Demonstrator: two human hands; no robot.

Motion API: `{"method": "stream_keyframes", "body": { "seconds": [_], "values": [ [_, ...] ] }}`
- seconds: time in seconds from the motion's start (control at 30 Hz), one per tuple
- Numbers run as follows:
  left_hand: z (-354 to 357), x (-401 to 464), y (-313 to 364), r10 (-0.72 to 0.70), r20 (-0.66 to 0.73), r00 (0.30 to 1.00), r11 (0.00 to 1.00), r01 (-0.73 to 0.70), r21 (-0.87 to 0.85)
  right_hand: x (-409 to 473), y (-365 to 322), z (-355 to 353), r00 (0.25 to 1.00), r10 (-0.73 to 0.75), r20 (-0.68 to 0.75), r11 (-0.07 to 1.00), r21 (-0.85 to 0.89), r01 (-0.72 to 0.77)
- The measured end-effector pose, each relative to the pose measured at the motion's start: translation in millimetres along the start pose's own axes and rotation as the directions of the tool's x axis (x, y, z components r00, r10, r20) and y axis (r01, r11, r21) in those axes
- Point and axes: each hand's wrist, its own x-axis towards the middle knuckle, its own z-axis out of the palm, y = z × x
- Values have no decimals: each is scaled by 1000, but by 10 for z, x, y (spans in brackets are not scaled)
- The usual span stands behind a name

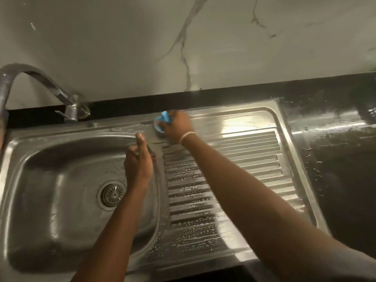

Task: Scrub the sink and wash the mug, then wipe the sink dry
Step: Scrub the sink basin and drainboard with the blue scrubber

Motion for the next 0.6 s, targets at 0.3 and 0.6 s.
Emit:
{"method": "stream_keyframes", "body": {
  "seconds": [0.3, 0.6],
  "values": [
    [93, 23, 91, 133, 116, 984, 990, -137, 27, -369, 1770, -2085, 780, 398, -482, 884, -24, -466],
    [-290, -284, -194, 88, 129, 988, 996, -85, -28, -706, 891, -750, 963, 141, -230, 986, -58, -158]
  ]
}}
